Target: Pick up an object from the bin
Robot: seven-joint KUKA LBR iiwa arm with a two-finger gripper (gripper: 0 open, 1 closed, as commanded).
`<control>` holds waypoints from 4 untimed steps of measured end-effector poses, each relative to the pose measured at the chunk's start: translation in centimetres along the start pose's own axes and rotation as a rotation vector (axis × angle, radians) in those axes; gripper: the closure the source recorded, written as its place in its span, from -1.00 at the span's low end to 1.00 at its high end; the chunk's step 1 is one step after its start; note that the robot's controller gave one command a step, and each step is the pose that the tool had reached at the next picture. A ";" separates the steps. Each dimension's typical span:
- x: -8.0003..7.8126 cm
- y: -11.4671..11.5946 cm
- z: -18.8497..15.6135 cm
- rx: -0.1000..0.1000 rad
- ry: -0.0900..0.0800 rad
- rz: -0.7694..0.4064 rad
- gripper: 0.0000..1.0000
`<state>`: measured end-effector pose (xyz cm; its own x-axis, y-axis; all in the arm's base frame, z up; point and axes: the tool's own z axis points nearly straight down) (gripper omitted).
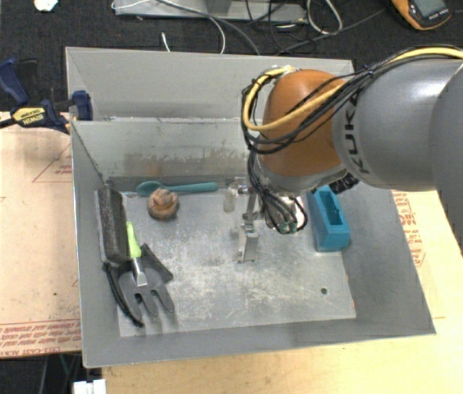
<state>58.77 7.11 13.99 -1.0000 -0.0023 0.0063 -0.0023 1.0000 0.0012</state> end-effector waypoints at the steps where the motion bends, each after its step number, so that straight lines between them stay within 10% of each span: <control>1: -0.2 0.0 -0.5 0.000 -0.007 0.002 -1.00; 2: -3.1 5.9 4.3 -0.003 -0.011 0.139 -1.00; 3: -6.0 10.5 0.7 -0.001 -0.013 -0.020 -1.00; 4: -6.1 12.8 4.0 -0.003 -0.003 0.153 -1.00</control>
Offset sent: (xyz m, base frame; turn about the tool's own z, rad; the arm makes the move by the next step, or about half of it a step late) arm 0.0433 0.0880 -0.0699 0.2062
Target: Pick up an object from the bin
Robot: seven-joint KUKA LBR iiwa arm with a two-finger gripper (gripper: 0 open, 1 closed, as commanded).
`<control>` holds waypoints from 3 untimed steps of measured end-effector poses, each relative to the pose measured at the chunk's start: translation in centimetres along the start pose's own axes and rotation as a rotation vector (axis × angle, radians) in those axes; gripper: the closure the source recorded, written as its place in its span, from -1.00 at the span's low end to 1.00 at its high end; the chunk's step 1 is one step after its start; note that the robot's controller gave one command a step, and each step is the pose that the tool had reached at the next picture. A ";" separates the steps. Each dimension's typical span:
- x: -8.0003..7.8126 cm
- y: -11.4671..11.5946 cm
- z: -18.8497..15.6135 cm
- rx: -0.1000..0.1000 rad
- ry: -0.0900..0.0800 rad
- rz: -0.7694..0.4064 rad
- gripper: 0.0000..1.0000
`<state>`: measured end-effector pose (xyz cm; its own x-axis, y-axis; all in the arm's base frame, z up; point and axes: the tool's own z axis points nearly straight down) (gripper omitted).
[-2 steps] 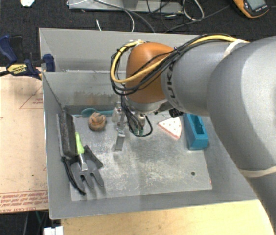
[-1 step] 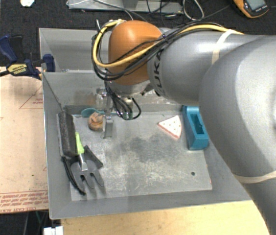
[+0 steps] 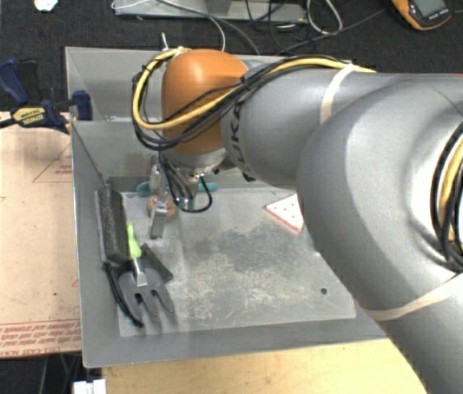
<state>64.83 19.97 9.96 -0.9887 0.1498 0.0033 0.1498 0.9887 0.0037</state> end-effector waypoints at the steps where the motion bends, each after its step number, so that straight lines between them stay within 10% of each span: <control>1: -0.6 -1.6 2.8 -0.004 0.008 -0.003 -1.00; 2: -1.3 -3.2 2.7 -0.008 -0.009 0.004 1.00; 3: -1.3 -3.2 2.7 -0.008 -0.009 0.004 1.00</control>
Offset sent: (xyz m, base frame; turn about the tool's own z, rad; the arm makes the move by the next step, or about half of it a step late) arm 0.0063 -0.0348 -0.0296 0.0037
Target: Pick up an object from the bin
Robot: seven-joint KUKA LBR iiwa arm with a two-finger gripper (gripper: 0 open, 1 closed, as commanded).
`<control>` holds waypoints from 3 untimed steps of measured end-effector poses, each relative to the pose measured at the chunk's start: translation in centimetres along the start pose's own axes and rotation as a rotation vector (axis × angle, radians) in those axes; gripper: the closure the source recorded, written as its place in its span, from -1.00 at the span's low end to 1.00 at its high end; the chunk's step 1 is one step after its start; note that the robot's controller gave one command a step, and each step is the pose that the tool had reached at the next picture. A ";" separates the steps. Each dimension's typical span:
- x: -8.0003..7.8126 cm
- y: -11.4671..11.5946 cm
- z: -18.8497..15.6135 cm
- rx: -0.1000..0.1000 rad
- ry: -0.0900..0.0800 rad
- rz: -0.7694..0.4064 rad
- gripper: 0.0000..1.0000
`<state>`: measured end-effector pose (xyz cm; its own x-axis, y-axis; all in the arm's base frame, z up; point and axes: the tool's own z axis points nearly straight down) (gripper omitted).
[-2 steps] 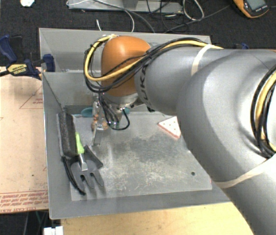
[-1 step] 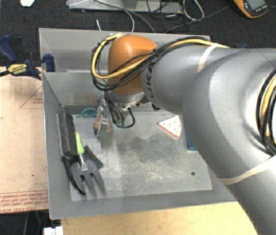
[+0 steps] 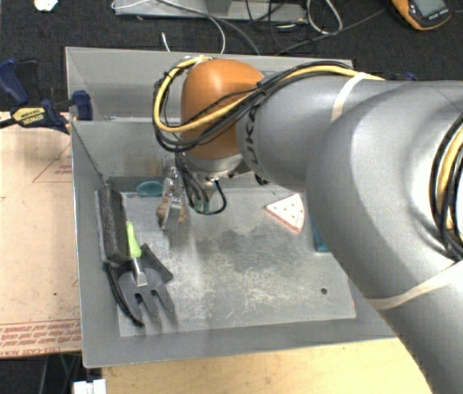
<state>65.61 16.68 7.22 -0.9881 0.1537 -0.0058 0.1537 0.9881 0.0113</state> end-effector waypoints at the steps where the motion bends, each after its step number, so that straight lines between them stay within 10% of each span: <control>1: 0.4 -0.2 -2.2 0.006 0.012 0.000 1.00; 3: 0.0 0.1 -9.3 0.000 0.001 -0.001 1.00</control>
Offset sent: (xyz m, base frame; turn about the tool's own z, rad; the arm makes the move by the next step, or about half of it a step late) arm -0.0018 -0.0006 0.0970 0.0002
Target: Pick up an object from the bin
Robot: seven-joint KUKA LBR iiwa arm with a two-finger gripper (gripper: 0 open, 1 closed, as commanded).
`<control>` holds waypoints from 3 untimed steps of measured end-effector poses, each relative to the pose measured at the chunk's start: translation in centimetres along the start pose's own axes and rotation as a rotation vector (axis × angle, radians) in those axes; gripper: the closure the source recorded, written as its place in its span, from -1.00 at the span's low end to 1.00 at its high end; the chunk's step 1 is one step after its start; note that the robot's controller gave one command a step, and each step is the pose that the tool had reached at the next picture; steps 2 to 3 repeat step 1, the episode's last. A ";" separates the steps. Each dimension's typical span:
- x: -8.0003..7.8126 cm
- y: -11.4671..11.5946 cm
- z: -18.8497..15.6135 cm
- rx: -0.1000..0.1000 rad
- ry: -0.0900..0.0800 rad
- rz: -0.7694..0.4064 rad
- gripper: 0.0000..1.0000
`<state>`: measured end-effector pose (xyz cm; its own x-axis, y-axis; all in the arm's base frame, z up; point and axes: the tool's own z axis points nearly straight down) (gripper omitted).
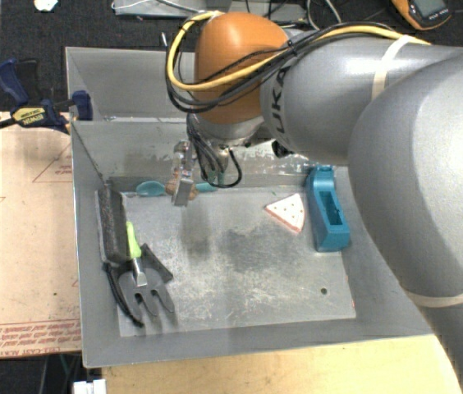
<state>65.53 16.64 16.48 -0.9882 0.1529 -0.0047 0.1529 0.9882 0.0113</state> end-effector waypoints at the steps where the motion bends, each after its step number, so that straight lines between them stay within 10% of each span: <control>1: 0.1 0.0 -2.6 0.002 0.006 0.000 1.00; 3: 0.1 0.0 -2.6 0.002 0.006 0.000 1.00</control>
Offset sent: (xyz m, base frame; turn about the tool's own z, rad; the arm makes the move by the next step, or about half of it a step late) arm -0.0010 -0.0002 0.0616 -0.0003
